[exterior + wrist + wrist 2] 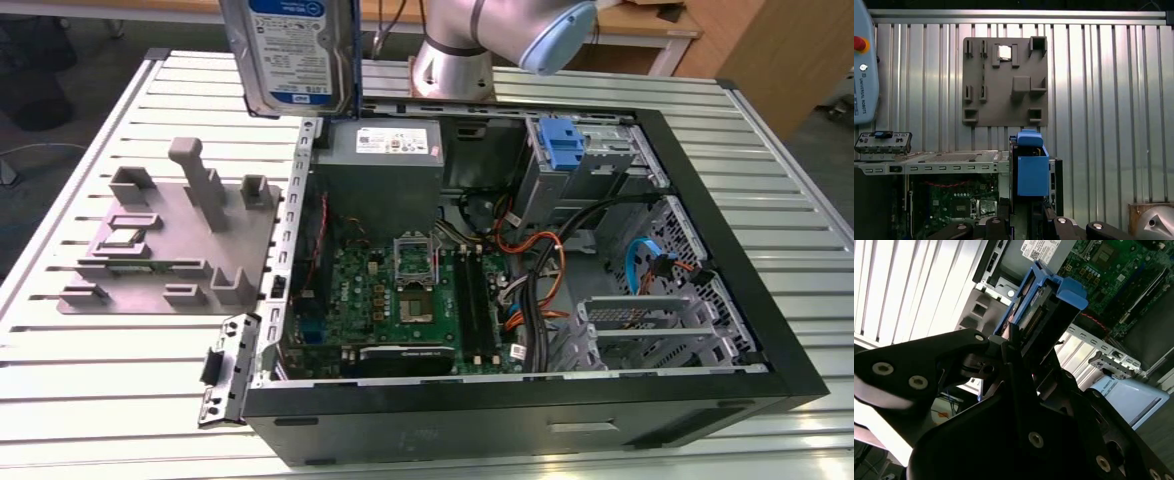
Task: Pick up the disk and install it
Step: 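Pick up the disk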
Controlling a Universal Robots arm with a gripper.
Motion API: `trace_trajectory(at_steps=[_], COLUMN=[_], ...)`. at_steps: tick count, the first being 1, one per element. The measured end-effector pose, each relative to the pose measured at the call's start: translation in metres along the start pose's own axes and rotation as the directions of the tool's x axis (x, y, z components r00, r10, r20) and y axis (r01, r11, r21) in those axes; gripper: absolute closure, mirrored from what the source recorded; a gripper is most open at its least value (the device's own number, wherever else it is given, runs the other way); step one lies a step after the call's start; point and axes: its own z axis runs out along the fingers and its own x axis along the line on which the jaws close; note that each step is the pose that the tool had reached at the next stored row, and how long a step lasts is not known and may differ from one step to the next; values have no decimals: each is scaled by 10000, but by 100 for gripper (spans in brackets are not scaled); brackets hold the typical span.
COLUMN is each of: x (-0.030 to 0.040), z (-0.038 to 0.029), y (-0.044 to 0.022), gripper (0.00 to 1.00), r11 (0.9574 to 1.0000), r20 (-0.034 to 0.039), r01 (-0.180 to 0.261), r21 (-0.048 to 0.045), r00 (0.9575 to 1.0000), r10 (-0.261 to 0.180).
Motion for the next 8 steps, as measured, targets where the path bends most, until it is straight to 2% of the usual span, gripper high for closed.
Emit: trace_trajectory(at_steps=[4, 8], x=[-2, -3], z=[-3, -4], y=[-87, -96], gripper=[65, 65], r11=[10000, 10000], r20=[0, 0], r01=[0, -2], r21=[0, 0], r00=[10000, 10000], r10=[0, 2])
